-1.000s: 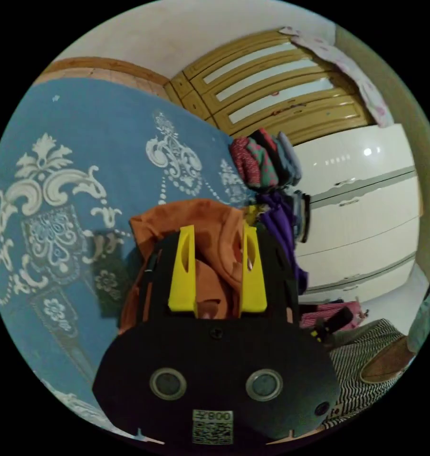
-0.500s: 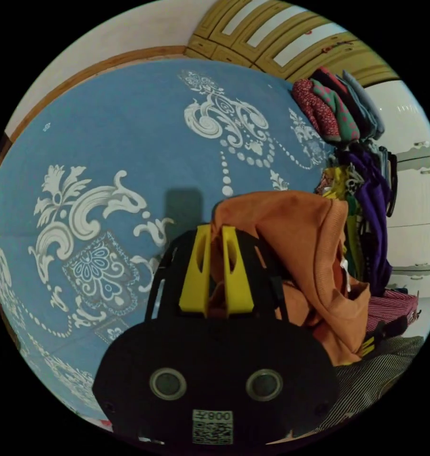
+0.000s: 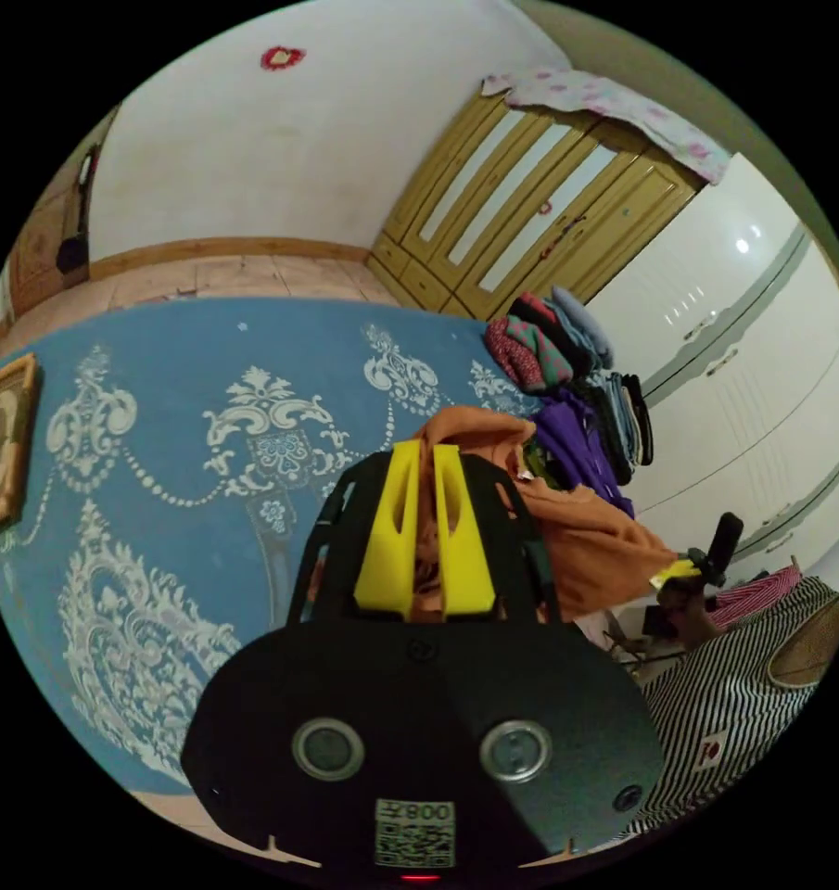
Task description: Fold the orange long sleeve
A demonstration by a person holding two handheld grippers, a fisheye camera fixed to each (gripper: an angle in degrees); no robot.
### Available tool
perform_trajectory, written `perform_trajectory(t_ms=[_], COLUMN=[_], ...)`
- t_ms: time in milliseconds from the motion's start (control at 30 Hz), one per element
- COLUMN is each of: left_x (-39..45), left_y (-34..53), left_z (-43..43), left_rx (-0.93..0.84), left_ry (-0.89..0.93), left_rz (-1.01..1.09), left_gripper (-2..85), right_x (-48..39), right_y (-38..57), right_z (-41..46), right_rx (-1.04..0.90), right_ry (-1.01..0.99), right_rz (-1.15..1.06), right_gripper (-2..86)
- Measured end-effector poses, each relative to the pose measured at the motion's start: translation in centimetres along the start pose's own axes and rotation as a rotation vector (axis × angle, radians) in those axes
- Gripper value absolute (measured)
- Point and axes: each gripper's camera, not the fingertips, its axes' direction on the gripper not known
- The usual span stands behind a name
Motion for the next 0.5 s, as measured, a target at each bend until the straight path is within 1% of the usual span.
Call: perform_trajectory(t_ms=[33,67,133,167,233,267,333,500], left_x=[2.7,4.0,9.3,10.6,16.0,17.4,23.6,35.0], left_y=[1.6,2.3,5.5,6.3,9.3,10.1,13.1,19.0], left_z=[-3.4,-5.0,-11.8,-13.5,-19.9,-21.5,-27.7,-38.3], left_rx=[0.052,0.077,0.192,0.222,0.329,0.358,0.454,0.622], left_ry=[-0.012,-0.015,-0.042,-0.044,-0.045,-0.054,-0.098,-0.189], left_rz=[-0.002,-0.003,0.001,0.003,0.018,0.028,0.076,0.13], left_gripper=[1.3,1.3,1.3,1.3,1.3,1.3,1.3,1.3], right_x=[-0.6,-2.0,-4.1,-5.4,-7.2,-8.5,-10.9,-18.9], right_y=[0.4,1.2,2.4,3.2,4.3,4.9,5.7,7.2], right_z=[-0.8,-2.6,-5.0,-6.6,-8.9,-10.3,-12.3,-17.1], right_rx=[0.014,0.039,0.077,0.11,0.173,0.201,0.237,0.303], right_ry=[0.013,0.052,0.13,0.116,0.045,0.042,0.076,0.08], right_rz=[-0.002,-0.008,-0.023,-0.036,-0.037,-0.045,-0.086,-0.224], right_gripper=[0.9,0.9,1.0,1.0,1.1,1.2,1.2,1.3])
